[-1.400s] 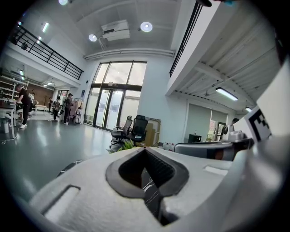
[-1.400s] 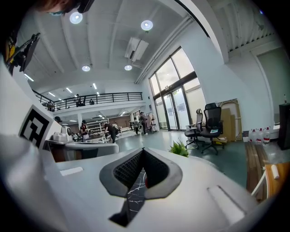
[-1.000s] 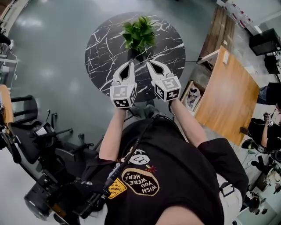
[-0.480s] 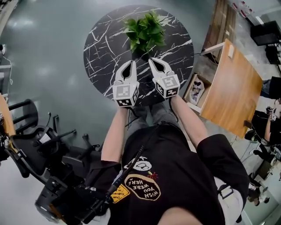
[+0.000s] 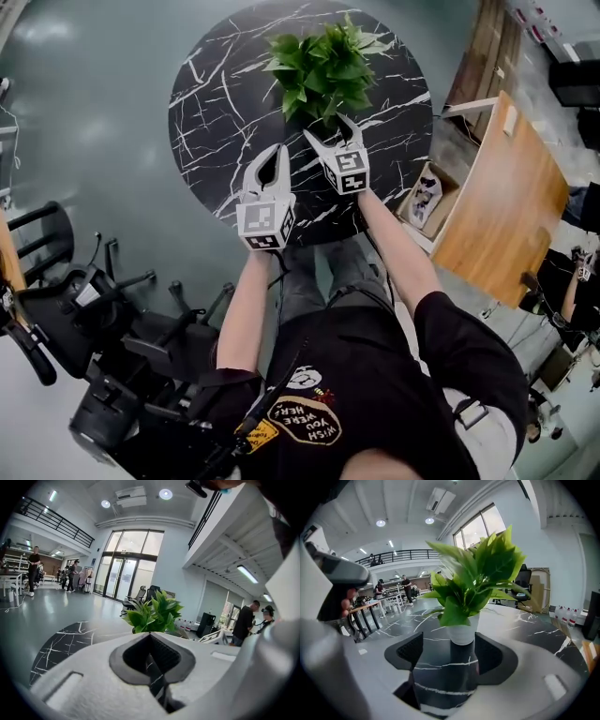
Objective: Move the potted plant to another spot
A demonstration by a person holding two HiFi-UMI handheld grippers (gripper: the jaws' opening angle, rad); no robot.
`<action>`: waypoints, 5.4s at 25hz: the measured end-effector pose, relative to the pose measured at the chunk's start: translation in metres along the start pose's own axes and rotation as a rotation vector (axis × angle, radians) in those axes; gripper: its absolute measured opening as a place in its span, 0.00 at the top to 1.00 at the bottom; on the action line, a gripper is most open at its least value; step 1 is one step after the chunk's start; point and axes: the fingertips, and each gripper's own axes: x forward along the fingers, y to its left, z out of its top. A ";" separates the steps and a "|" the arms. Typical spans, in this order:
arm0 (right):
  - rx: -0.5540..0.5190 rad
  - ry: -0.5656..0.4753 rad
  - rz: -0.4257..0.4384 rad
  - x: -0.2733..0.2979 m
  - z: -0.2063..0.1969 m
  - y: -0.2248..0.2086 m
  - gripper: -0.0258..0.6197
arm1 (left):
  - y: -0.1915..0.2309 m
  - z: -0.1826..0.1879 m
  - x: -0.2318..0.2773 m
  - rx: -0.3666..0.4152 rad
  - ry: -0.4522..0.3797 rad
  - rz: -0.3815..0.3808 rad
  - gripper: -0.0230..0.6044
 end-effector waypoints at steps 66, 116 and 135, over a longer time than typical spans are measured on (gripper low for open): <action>-0.041 -0.080 -0.297 -0.064 -0.042 -0.181 0.26 | 0.001 -0.028 -0.012 -0.060 -0.034 0.044 0.96; -0.181 -0.017 0.137 0.091 0.007 0.072 0.43 | 0.101 -0.029 -0.093 -0.165 -0.093 0.247 0.96; -0.066 -0.162 0.178 -0.192 0.189 0.151 0.96 | -0.041 0.127 -0.141 0.055 -0.163 0.227 0.96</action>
